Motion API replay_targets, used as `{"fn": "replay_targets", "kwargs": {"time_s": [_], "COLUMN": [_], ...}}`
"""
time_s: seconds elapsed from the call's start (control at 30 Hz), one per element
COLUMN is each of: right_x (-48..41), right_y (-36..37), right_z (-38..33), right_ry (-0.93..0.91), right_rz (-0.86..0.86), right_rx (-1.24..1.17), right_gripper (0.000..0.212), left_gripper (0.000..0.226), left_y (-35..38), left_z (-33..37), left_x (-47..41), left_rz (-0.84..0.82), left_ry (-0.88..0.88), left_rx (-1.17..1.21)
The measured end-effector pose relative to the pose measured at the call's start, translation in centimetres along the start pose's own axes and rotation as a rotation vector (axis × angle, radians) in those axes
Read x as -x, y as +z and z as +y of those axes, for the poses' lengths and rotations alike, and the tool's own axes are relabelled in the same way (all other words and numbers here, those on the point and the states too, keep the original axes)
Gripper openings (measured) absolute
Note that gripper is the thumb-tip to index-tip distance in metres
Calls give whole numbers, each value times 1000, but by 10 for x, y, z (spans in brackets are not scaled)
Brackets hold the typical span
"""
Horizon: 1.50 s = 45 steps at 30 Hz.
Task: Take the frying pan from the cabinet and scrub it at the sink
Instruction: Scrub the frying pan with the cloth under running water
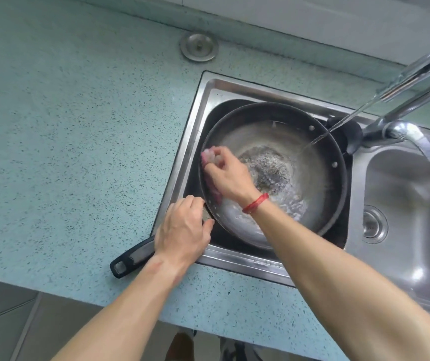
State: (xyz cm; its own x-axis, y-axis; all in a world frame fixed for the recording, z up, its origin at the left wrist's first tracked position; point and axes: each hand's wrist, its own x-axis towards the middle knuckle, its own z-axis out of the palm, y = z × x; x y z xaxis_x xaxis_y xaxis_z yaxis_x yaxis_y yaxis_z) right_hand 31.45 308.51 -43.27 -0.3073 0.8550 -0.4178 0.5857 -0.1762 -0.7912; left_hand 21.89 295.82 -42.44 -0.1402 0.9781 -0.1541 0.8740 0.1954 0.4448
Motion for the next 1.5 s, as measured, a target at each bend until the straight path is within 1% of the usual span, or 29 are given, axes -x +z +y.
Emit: {"fn": "replay_targets", "kwargs": {"time_s": [0.07, 0.17, 0.23, 0.27, 0.37, 0.47, 0.5, 0.6, 0.67, 0.7, 0.77, 0.83, 0.87, 0.93, 1.0, 1.1, 1.2, 1.3, 1.37, 1.5], "right_x": [20, 39, 43, 42, 28, 1, -10, -50, -71, -77, -77, -70, -65, -48, -24, 18, 49, 70, 79, 80], "right_y": [-11, -30, -34, -33, -21, -10, -9, -18, -29, -32, -34, -30, -27, -19, -10, -4, -18, -47, -69, -101], "right_z": [9, 23, 30, 32, 31, 15, 8, -3, 0, 3, 5, 3, 2, -2, -3, 3, 24, 40, 50, 63], "right_ry": [-22, -43, -67, -83, -150, -187, -177, -74, -28, -20, -12, -14, -8, -8, -50, -102, -113, -61, -54, -69], "right_rz": [-134, -314, -350, -330, -182, -23, 62, 399, 583, 636, 646, 573, 507, 327, 153, -36, -230, -417, -487, -526], "right_rx": [123, 259, 274, 261, 193, 83, 28, -140, -164, -138, -89, -64, -56, -22, 28, 109, 178, 317, 492, 801], "right_gripper": [33, 23, 18, 16, 18, 19, 18, 21, 19, 18, 19, 19, 19, 22, 26, 31, 33, 29, 28, 26], "left_gripper": [25, 24, 21, 20, 21, 21, 21, 23, 21, 20, 20, 22, 23, 23, 22, 21, 19, 19, 20, 19], "left_y": [0, -1, -2, -2, -2, 1, 1, 3, 4, 4, 4, 4, 4, 4, 2, 0, 0, 0, 0, -2], "left_z": [1, 3, 4, 5, 4, 1, 1, -1, -2, -3, -3, -3, -3, -2, -1, 1, 2, 2, 2, 4], "left_x": [0, 0, 1, 1, 0, 0, 0, 0, 0, 0, 0, 0, 0, 0, 0, 0, 0, 0, 1, 2], "left_rz": [0, 4, 20, 25, 27, 18, 17, 8, 6, 6, 11, 14, 15, 15, 15, 9, 6, 1, -7, -13], "left_ry": [-4, -6, 9, 17, 21, 14, 13, 13, 16, 18, 22, 21, 24, 30, 33, 22, 11, -9, -24, -35], "left_rx": [-1, 0, -4, -5, -7, -10, -6, 0, 7, 9, 10, 7, 5, 3, -2, -3, -5, -1, 15, 23]}}
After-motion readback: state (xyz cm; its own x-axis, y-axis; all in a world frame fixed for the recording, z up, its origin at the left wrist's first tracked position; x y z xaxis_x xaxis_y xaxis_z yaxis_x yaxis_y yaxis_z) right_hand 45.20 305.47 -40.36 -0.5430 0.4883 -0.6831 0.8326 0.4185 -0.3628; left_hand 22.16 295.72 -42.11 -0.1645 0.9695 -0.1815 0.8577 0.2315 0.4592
